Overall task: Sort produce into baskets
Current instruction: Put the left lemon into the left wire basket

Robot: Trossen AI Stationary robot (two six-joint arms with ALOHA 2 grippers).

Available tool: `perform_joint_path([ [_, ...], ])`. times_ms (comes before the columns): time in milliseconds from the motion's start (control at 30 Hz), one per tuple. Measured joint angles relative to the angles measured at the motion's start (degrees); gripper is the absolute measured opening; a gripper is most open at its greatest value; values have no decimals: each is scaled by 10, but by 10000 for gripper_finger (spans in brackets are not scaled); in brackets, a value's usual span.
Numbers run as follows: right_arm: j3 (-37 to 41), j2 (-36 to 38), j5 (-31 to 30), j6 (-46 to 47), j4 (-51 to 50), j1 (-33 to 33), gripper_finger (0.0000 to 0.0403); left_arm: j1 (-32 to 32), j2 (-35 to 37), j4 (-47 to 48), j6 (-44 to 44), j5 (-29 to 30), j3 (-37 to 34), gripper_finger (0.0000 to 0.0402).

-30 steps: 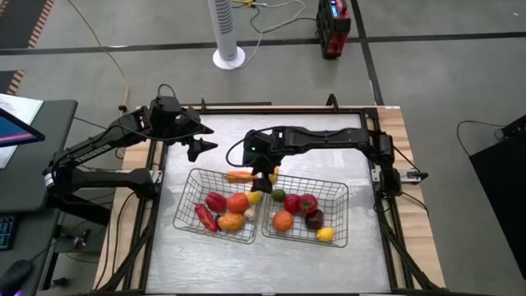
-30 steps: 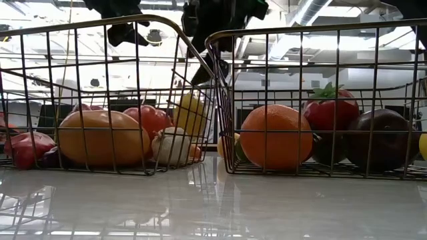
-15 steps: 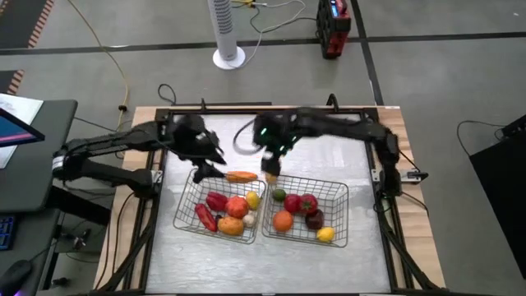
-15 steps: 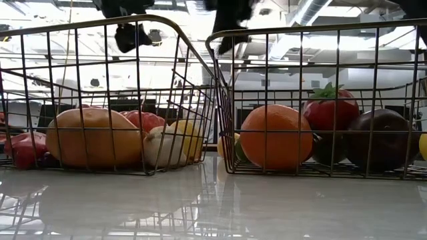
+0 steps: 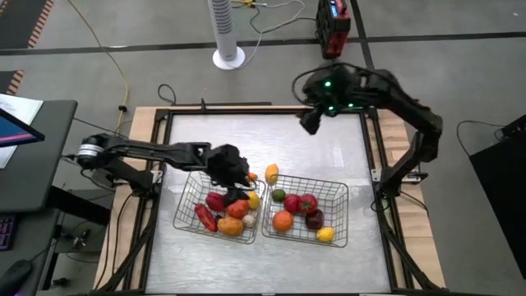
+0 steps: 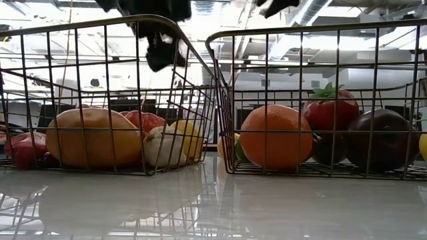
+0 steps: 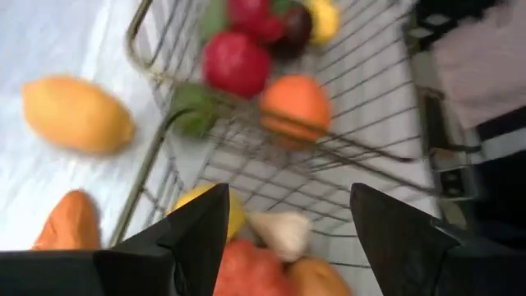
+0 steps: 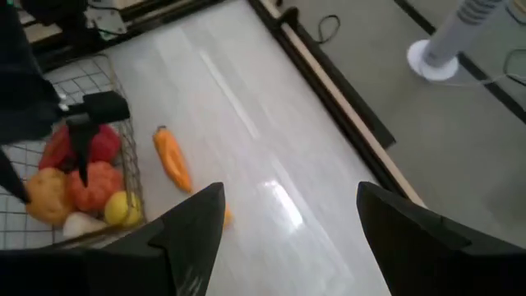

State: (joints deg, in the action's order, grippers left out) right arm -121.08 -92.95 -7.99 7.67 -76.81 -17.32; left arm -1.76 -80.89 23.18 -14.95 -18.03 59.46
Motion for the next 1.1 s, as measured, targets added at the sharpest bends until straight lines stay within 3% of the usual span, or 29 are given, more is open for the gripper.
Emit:
perform_joint_path([
  [233,1,66,0,-10,-85,-10,302,23,-88,-11,15,32,0,240],
  [467,1,106,2,-20,-85,-11,302,66,-122,-10,108,180,0,240],
  [600,1,123,4,-15,-96,-3,302,79,-122,-11,161,236,0,240],
  [800,1,128,4,-2,-96,12,302,95,-120,-12,169,217,0,240],
  [1100,5,111,5,0,-94,31,302,104,-131,-25,187,234,0,240],
])
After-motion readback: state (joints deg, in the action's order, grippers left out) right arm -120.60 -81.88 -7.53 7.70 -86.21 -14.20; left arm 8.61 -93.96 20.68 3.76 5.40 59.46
